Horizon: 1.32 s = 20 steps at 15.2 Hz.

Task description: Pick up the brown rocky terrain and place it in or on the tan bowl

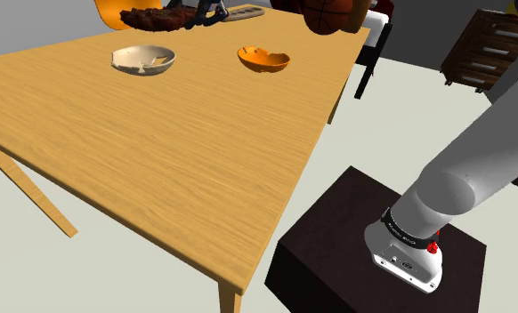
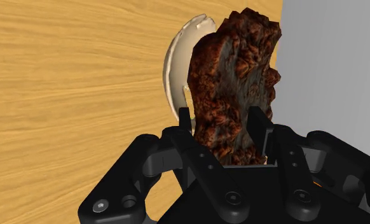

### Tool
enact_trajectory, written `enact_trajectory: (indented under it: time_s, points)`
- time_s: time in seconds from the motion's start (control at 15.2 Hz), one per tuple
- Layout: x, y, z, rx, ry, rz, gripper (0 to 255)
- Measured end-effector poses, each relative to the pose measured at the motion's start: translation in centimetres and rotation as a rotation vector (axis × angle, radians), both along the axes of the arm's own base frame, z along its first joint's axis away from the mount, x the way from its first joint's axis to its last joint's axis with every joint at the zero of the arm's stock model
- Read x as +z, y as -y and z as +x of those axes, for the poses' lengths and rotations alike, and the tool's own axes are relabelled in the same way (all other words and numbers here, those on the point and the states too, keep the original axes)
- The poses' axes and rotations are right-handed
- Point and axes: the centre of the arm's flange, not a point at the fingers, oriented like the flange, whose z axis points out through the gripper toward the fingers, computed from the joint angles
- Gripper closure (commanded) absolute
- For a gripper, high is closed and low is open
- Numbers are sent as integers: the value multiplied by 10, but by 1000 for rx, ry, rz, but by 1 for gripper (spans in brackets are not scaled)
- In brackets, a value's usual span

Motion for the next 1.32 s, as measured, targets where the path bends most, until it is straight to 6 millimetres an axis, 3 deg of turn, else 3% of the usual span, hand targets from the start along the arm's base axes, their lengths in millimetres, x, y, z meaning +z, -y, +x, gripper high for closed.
enact_trajectory:
  time_s: [0.33, 0.46, 1.32]
  points:
    - [3, -35, 59, 2, 0, 3, 255]
    - [-1, -39, 69, -1, 0, 1, 255]
    - [-68, -41, 73, -2, 0, 0, 255]
